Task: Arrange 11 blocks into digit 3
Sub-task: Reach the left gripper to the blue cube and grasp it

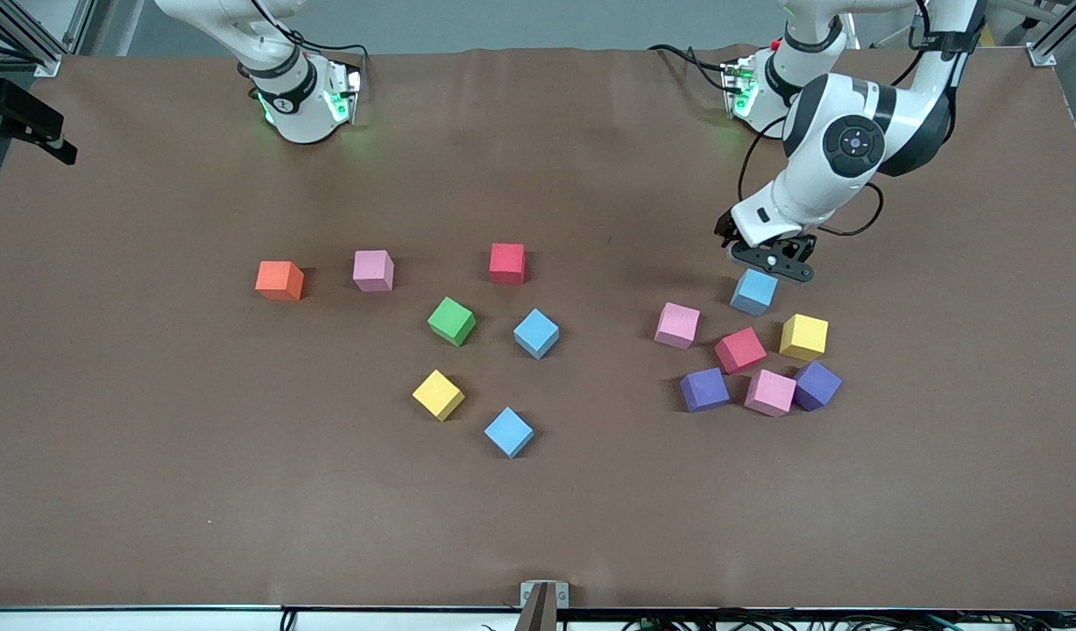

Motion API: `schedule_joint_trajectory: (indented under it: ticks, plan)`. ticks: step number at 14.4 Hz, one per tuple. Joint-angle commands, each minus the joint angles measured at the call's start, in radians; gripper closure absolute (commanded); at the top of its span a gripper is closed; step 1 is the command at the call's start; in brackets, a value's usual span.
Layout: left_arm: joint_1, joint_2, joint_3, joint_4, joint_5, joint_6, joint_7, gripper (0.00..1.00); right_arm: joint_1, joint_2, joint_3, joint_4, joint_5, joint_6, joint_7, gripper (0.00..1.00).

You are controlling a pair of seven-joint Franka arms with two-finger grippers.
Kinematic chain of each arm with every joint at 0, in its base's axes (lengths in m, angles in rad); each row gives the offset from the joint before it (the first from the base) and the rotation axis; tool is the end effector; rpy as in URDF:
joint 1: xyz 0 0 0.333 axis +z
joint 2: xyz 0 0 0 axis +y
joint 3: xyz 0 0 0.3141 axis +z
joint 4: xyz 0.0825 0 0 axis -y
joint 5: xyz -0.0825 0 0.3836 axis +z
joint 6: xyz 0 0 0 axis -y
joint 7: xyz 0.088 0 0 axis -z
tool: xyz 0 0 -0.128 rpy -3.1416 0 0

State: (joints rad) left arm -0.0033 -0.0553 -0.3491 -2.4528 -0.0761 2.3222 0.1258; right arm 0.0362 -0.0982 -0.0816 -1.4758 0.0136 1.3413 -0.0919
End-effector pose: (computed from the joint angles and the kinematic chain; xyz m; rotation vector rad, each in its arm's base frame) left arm 0.4346 -0.1614 0.2891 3.0441 -0.6533 -0.1269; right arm 0.4948 -0.0231 0.6770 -3.1164 -0.0778 0.0547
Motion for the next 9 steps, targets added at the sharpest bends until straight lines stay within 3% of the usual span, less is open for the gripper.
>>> schedule_joint_trajectory:
  ticks: [1,9]
  plan:
    - [0.037,0.021,-0.007,-0.066,0.001,0.113,0.116,0.0,0.008,-0.006,-0.003,0.0,-0.009,-0.01,-0.008,0.0]
    - [0.118,0.248,-0.002,-0.094,0.189,0.434,0.133,0.0,0.002,-0.005,-0.004,0.0,-0.012,-0.033,0.001,0.0]
